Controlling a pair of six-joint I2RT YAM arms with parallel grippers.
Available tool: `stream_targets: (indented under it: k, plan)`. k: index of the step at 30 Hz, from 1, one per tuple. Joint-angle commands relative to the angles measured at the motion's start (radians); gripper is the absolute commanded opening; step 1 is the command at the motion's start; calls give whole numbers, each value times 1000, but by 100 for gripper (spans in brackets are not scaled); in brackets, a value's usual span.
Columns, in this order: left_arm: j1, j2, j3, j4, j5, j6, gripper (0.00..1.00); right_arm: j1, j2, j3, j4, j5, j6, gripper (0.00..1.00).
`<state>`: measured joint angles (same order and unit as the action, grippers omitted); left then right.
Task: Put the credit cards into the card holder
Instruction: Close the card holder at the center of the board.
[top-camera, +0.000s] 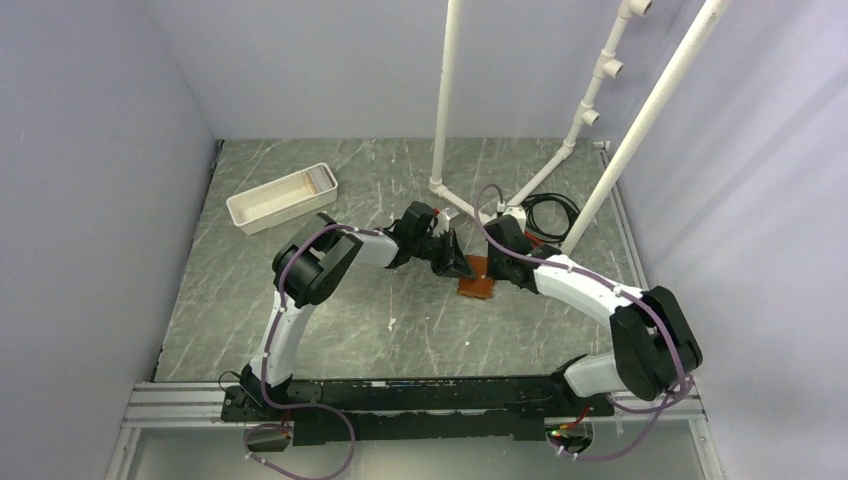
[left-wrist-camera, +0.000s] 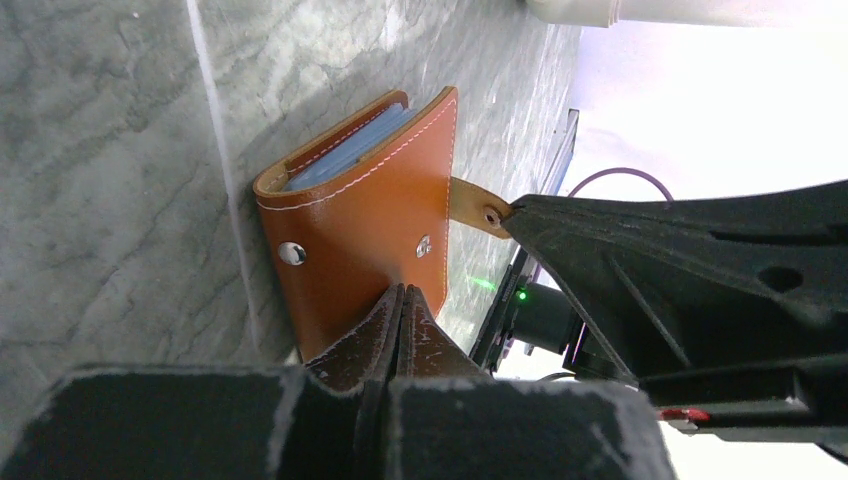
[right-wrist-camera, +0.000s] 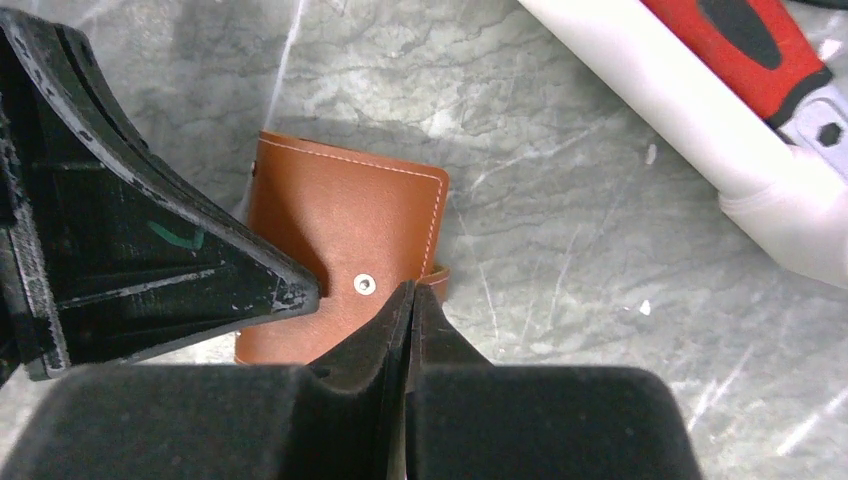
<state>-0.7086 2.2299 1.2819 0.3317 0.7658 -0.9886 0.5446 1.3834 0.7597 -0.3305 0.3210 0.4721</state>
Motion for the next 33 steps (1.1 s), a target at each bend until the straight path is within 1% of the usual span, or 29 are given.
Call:
stream_targets:
  k: [1,4,11,17,25,33]
  plan:
    - [-16,-6,-33,-71,-44,38,0,-62,-28,-35,150,-172,18,0]
    - [-17,-6,-33,-69,-43,36,0,-104,-2,-49,193,-271,15,0]
    - [-17,-6,-31,-71,-43,36,0,-144,26,-75,262,-390,26,0]
    - [-16,-6,-28,-73,-42,39,0,-159,50,-80,278,-419,24,0]
    - [-17,-6,-25,-77,-42,40,0,-160,45,-80,249,-436,22,0]
    - [-17,-3,-26,-69,-39,36,0,-161,44,-97,240,-404,11,0]
